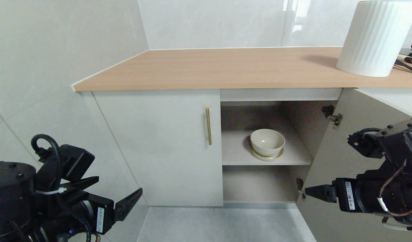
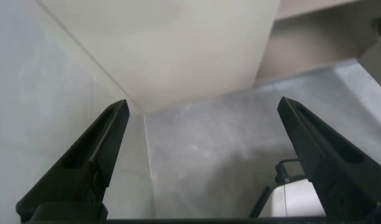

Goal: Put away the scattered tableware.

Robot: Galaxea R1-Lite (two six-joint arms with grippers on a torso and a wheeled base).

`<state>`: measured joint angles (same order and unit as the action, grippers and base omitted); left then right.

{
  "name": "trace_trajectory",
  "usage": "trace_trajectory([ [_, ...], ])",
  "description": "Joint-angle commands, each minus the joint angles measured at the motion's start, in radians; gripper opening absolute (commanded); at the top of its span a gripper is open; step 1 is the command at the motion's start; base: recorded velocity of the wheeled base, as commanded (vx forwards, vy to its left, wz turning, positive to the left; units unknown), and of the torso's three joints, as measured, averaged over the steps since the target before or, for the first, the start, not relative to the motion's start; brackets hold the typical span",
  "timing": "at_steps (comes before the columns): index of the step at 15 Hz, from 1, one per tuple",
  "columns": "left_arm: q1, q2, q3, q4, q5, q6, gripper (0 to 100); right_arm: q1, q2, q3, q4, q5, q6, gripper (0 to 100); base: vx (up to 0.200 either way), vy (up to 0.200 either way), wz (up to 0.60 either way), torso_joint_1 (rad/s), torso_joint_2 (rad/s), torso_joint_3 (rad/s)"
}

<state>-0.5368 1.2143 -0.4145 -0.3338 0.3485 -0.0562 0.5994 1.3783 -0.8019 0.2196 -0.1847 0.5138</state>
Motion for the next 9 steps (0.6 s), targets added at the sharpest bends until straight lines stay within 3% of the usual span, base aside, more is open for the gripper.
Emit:
trace_trajectory([
  [1, 0.0, 0.004, 0.002, -0.001, 0.0, -0.001, 100, 0.0, 0.002, 0.0, 0.0, 0.001, 0.0, 100, -0.2, 0.0, 0.0, 0.007, 0.0, 0.002],
  [9, 0.0, 0.005, 0.003, -0.001, 0.0, -0.002, 100, 0.0, 0.002, 0.0, 0.0, -0.001, 0.0, 100, -0.2, 0.0, 0.0, 0.0, 0.0, 0.001],
])
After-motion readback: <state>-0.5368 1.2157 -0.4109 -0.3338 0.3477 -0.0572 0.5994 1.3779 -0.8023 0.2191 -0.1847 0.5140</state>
